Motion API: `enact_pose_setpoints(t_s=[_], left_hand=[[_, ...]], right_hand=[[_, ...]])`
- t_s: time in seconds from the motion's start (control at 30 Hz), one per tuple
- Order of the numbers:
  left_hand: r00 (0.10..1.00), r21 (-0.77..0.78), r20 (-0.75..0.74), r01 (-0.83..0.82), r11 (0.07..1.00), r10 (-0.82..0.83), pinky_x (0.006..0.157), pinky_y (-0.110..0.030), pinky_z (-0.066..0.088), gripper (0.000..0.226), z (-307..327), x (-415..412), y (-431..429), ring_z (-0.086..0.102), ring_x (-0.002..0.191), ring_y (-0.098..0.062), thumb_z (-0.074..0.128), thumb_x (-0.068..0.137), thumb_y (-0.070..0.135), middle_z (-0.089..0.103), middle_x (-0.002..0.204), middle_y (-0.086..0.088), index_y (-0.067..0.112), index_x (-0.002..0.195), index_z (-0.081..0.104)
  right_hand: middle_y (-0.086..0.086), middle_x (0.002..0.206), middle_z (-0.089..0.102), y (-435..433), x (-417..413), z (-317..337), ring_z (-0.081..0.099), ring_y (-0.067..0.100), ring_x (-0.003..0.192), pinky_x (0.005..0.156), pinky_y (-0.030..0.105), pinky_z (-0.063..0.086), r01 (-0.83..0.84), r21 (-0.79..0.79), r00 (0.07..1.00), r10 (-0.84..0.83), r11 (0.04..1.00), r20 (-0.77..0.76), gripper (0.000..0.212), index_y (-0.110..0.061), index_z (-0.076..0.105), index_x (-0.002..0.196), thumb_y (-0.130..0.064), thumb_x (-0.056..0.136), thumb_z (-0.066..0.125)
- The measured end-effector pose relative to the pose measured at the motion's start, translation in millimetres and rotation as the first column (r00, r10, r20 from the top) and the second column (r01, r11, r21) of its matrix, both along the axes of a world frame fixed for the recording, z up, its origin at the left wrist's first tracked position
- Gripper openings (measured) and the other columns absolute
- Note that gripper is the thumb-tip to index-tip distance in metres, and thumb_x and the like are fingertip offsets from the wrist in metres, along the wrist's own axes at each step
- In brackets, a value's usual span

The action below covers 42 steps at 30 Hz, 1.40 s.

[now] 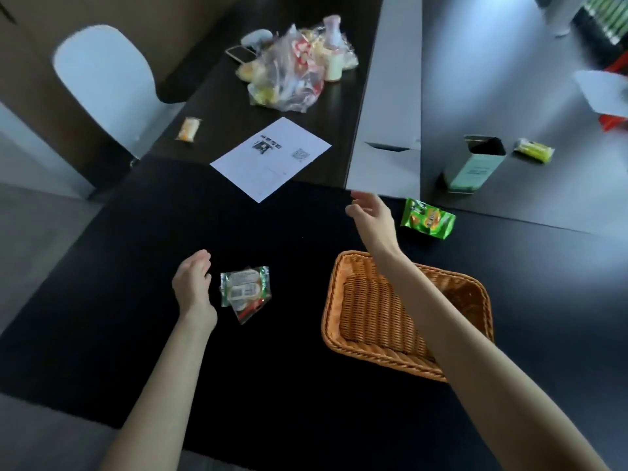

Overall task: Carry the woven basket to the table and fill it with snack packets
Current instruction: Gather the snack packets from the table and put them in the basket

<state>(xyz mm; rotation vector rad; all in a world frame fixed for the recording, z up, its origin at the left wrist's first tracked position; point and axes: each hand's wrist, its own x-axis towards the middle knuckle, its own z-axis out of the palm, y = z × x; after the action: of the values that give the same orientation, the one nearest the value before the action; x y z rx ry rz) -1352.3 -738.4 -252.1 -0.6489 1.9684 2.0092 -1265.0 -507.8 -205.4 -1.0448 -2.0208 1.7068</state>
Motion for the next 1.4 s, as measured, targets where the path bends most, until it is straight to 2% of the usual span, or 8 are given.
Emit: enact_pose_setpoints(t_s=[0.17, 0.4, 0.47, 0.57, 0.7, 1.0, 1.13, 1.4], left_hand=[[0.987, -0.085, 0.158, 0.041, 0.996, -0.027, 0.113, -0.033, 0.033, 0.039, -24.1, -13.2, -37.9, 0.044, 0.135, -0.023, 0.042, 0.095, 0.008, 0.049, 0.143, -0.012, 0.005, 0.132, 0.053], [0.921, -0.002, 0.387, 0.044, 0.999, -0.039, 0.111, -0.038, 0.034, 0.043, -64.4, -13.1, -45.8, 0.042, 0.135, -0.027, 0.04, 0.097, 0.013, 0.044, 0.147, -0.012, 0.007, 0.14, 0.045], [0.914, 0.021, 0.401, 0.058, 0.998, -0.061, 0.111, -0.039, 0.034, 0.044, -69.7, -15.4, -42.9, 0.042, 0.136, -0.026, 0.04, 0.097, 0.014, 0.043, 0.148, -0.011, 0.008, 0.141, 0.042], [0.908, 0.079, 0.403, 0.088, 0.993, -0.112, 0.112, -0.041, 0.035, 0.046, -73.7, -19.6, -36.4, 0.045, 0.133, -0.027, 0.041, 0.097, 0.013, 0.047, 0.143, -0.012, 0.007, 0.142, 0.039], [0.892, 0.077, 0.405, 0.187, 0.979, -0.202, 0.108, -0.041, 0.04, 0.043, -80.0, -24.9, -30.2, 0.055, 0.118, -0.02, 0.039, 0.094, 0.012, 0.062, 0.124, -0.008, 0.01, 0.135, 0.051], [0.913, 0.097, 0.329, 0.223, 0.97, -0.242, 0.096, -0.034, 0.044, 0.043, -72.4, -0.6, -26.2, 0.053, 0.119, -0.019, 0.038, 0.096, 0.011, 0.056, 0.131, -0.007, 0.011, 0.138, 0.048], [0.918, 0.083, 0.268, 0.281, 0.956, -0.292, 0.093, -0.033, 0.043, 0.043, -59.0, 23.4, -30.8, 0.052, 0.117, -0.018, 0.038, 0.097, 0.012, 0.056, 0.122, -0.004, 0.009, 0.139, 0.047], [0.901, 0.026, 0.25, 0.359, 0.933, -0.353, 0.099, -0.036, 0.043, 0.042, -39.2, 78.6, -52.5, 0.05, 0.127, -0.023, 0.038, 0.097, 0.013, 0.054, 0.137, -0.011, 0.009, 0.137, 0.048]], right_hand=[[0.009, 0.135, 0.055, -62.0, -55.0, -38.8, 0.052, 0.021, 0.121, 0.09, 0.025, 0.038, -0.225, -0.145, 0.95, 0.25, 0.964, 0.189, 0.046, -0.011, 0.049, 0.134, -0.017, 0.089, 0.052], [0.011, 0.146, 0.039, -106.4, -82.0, -105.0, 0.05, 0.025, 0.123, 0.081, 0.023, 0.04, -0.249, -0.252, 0.846, 0.337, 0.935, 0.413, 0.055, -0.011, 0.036, 0.143, -0.017, 0.09, 0.048], [0.011, 0.147, 0.038, -112.5, -86.1, -116.2, 0.054, 0.021, 0.108, 0.084, 0.026, 0.042, -0.245, -0.281, 0.823, 0.352, 0.928, 0.446, 0.057, -0.011, 0.033, 0.145, -0.018, 0.09, 0.047], [0.01, 0.131, 0.051, -121.3, -89.4, -128.3, 0.052, 0.011, 0.079, 0.082, 0.029, 0.047, -0.216, -0.363, 0.826, 0.368, 0.906, 0.427, 0.054, -0.01, 0.036, 0.143, -0.016, 0.091, 0.048], [0.008, 0.125, 0.06, -127.8, -89.2, -139.4, 0.061, 0.016, 0.094, 0.091, 0.033, 0.052, -0.198, -0.395, 0.846, 0.36, 0.897, 0.394, 0.044, -0.011, 0.052, 0.132, -0.013, 0.089, 0.048], [0.004, 0.104, 0.064, -133.2, -50.3, -130.6, 0.064, 0.012, 0.078, 0.06, 0.021, 0.052, -0.18, -0.34, 0.899, 0.295, 0.923, 0.325, 0.036, -0.011, 0.055, 0.125, -0.016, 0.09, 0.046], [0.01, 0.121, 0.06, -142.3, -19.2, -124.4, 0.067, 0.022, 0.099, 0.081, 0.036, 0.059, -0.159, -0.325, 0.916, 0.263, 0.932, 0.304, 0.038, -0.018, 0.056, 0.123, -0.026, 0.087, 0.049], [0.013, 0.131, 0.05, -158.4, 45.5, -107.2, 0.062, 0.024, 0.106, 0.057, 0.016, 0.051, -0.166, -0.387, 0.931, 0.273, 0.907, 0.241, 0.037, -0.017, 0.055, 0.125, -0.026, 0.089, 0.051]])
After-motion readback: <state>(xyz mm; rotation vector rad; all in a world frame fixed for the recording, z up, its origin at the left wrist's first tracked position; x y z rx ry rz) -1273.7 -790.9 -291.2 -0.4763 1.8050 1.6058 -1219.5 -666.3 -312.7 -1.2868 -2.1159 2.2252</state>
